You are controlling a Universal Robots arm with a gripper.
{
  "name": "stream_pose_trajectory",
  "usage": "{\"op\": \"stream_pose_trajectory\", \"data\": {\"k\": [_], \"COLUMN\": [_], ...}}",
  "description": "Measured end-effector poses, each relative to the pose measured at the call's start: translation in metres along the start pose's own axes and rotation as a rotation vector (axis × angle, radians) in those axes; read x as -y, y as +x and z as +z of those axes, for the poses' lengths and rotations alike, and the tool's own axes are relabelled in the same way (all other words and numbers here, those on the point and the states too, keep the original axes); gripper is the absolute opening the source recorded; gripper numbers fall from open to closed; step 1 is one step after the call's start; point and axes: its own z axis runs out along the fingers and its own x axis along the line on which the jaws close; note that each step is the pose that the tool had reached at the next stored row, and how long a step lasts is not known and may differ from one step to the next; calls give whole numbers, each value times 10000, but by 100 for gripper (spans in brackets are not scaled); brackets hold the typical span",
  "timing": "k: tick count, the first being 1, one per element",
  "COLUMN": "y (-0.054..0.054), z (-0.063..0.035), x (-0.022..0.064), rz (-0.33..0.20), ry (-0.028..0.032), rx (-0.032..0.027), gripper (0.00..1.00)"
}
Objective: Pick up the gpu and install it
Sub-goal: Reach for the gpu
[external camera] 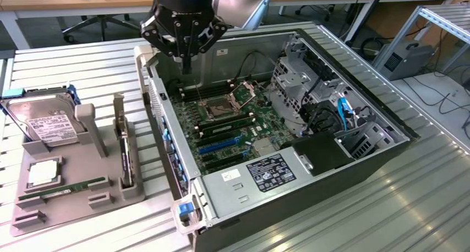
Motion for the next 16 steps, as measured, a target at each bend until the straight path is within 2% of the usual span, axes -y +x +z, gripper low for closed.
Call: {"op": "stream_pose_trajectory", "data": {"k": [16], "y": [49], "z": [-1], "x": [4], "rz": [0], "ry": [-1], "rx": [1], "gripper": [11]}}
